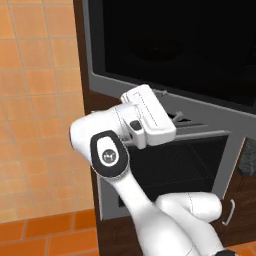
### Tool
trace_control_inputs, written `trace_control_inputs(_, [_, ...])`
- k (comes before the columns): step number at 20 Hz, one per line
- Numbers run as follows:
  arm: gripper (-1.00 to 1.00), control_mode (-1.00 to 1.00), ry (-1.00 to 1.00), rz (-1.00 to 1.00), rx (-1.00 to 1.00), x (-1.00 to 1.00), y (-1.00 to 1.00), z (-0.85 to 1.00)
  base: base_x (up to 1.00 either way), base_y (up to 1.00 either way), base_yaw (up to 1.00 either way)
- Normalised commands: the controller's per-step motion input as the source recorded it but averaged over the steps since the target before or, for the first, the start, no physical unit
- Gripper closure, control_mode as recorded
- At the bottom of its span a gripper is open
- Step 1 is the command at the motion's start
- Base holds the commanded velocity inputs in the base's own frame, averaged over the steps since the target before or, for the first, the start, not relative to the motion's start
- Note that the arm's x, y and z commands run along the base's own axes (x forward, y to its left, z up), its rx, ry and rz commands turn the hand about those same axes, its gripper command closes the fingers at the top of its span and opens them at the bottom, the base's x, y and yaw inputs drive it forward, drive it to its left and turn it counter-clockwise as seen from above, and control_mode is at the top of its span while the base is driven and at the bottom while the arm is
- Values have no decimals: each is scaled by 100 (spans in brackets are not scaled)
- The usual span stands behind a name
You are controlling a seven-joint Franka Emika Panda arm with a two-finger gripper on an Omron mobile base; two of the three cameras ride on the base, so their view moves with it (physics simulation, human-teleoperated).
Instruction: Open the microwave, place the bowl with waffle inside the microwave, then close the microwave door and turn it on.
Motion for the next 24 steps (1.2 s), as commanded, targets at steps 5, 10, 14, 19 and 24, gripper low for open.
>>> trace_control_inputs(5, [-100,-100,0,42,9,33,-52,0,0,0,0])
trace_control_inputs(10, [-100,-100,3,43,6,58,-44,0,0,0,0])
trace_control_inputs(14, [-100,-100,4,39,2,56,-30,0,0,0,0])
trace_control_inputs(19, [-100,-100,6,35,1,58,-25,0,0,0,0])
trace_control_inputs(24, [-100,-100,6,32,1,57,-26,0,0,0,0])
